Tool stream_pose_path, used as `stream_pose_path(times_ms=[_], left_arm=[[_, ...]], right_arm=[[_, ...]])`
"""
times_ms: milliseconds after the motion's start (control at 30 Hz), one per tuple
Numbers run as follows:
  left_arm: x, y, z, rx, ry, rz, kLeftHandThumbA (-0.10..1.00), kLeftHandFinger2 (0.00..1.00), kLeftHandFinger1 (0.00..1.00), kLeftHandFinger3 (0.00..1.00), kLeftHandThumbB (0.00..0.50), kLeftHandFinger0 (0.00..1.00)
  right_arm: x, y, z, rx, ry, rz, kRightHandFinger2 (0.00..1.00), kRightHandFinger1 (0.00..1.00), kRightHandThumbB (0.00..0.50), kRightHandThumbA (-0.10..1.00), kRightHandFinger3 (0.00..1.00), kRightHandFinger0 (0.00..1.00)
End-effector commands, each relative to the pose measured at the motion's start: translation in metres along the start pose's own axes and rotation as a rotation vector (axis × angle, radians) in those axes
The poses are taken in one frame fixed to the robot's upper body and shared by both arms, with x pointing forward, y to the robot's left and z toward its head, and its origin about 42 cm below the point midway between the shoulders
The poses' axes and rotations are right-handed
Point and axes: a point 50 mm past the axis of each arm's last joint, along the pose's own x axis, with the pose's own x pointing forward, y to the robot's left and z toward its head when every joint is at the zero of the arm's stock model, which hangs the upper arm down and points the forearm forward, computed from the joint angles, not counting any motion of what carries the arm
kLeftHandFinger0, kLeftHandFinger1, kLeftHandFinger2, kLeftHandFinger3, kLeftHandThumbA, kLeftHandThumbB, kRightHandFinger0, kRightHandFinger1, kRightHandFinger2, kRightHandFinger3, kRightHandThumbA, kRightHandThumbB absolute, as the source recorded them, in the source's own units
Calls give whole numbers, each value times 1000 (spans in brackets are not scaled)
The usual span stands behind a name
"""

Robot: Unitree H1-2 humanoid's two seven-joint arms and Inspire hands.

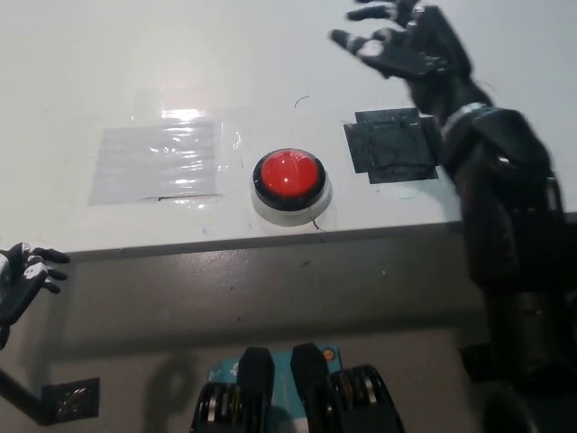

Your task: The robot uses its right hand to make a fist and press the red button kept in the middle of the desk

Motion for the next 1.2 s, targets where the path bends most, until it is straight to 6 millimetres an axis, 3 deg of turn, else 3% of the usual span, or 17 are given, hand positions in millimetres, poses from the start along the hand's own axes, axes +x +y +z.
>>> stream_pose_path(times_ms=[0,100,200,233,267,300,333,400,467,533,667,733,833,900,1000,1167], left_arm=[[2,14,13,47,-64,0,530,570,503,598,0,479],[2,14,14,55,-56,8,527,547,480,582,0,455],[1,13,12,53,-65,8,523,503,435,538,0,411],[1,13,12,53,-61,8,525,495,433,525,3,414],[1,13,12,55,-59,8,527,494,434,521,2,416],[0,13,13,72,-48,4,581,550,487,572,11,461],[-1,13,13,72,-52,7,573,571,491,607,0,459],[-1,13,14,66,-53,9,558,532,454,576,2,416],[-1,13,15,59,-44,13,550,493,415,551,16,372],[0,13,13,59,-53,8,550,500,430,562,11,394],[1,16,13,54,-51,10,550,493,419,550,7,383],[1,16,12,65,-61,8,560,549,475,585,1,444],[0,15,12,70,-56,12,558,541,473,585,0,439],[1,15,11,57,-62,14,552,496,416,570,10,381],[1,15,12,54,-54,15,546,489,412,563,0,375],[3,16,12,53,-51,11,542,504,418,576,2,379]], right_arm=[[-11,-20,30,-16,-72,-8,500,259,46,928,528,5],[-24,-36,31,-42,-79,-33,522,359,66,956,548,87],[-34,-45,32,-37,-84,-48,528,373,75,958,556,85],[-39,-50,31,-37,-90,-63,581,427,102,934,603,177],[-42,-52,31,-36,-94,-73,605,445,111,926,624,206],[-48,-59,31,-35,-99,-79,694,553,133,935,702,371],[-56,-66,29,-38,-101,-77,807,667,142,944,796,464],[-62,-71,28,-41,-101,-77,767,688,140,950,696,467],[-73,-82,26,-55,-97,-93,617,609,146,966,556,471],[-86,-96,22,-69,-86,-126,495,537,129,994,439,449],[-109,-116,12,-68,-64,-178,388,450,138,981,354,408],[-122,-127,5,-49,-52,-225,269,321,138,964,271,292],[-140,-140,-3,-19,-39,-280,236,269,138,951,259,214],[-149,-146,-7,-15,-27,-301,246,280,126,959,270,243],[-163,-155,-14,-16,-6,-326,245,268,99,992,260,212],[-176,-156,-24,-8,18,-350,247,272,141,972,241,235]])
